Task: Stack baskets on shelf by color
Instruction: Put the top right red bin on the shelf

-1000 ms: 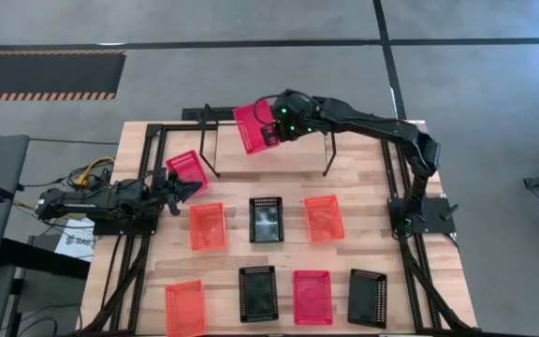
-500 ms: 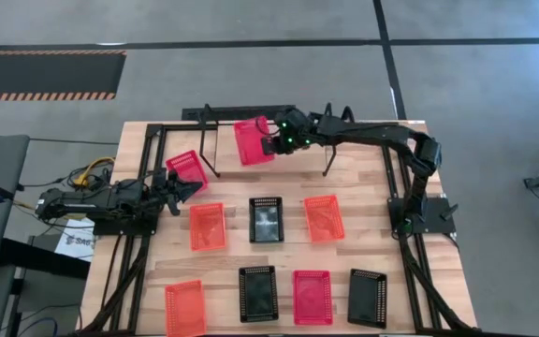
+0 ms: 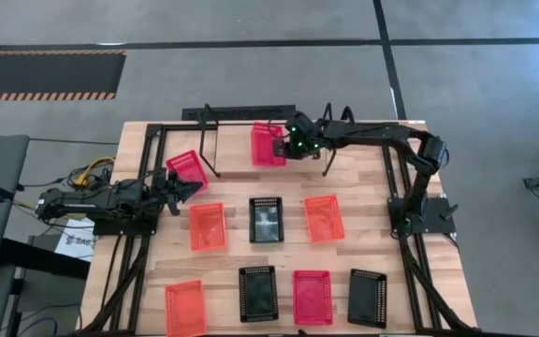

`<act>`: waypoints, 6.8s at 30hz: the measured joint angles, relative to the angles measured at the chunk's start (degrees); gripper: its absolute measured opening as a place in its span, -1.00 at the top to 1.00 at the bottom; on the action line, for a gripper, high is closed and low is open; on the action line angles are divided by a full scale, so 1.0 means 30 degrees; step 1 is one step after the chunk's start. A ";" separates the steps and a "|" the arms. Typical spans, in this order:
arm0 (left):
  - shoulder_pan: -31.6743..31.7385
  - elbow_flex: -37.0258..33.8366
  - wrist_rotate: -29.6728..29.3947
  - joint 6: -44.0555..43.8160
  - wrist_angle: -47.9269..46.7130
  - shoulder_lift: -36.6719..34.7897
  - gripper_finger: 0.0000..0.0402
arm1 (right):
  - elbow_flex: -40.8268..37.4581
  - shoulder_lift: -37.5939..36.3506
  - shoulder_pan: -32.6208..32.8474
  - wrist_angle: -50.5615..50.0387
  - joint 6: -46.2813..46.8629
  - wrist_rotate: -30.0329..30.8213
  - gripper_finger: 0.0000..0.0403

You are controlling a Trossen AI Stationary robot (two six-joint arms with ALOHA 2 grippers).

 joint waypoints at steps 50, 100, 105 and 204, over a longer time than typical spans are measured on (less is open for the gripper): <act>0.0003 -0.0007 -0.0109 -0.0262 0.0000 0.0007 1.00 | 0.0022 -0.1487 0.0352 -0.0243 -0.1584 0.2128 0.04; -0.0001 -0.0007 -0.0160 -0.0189 0.0007 0.0007 1.00 | 0.4721 0.1780 0.1459 -0.7514 -0.4398 0.3793 0.99; -0.0002 -0.0007 -0.0153 -0.0189 0.0007 0.0007 1.00 | 0.4822 0.1094 0.1313 -0.7867 -0.4339 0.4993 1.00; -0.0001 -0.0007 -0.0313 -0.0335 0.0008 0.0379 1.00 | 1.9926 0.9494 0.3179 -1.8106 -1.0408 0.6055 1.00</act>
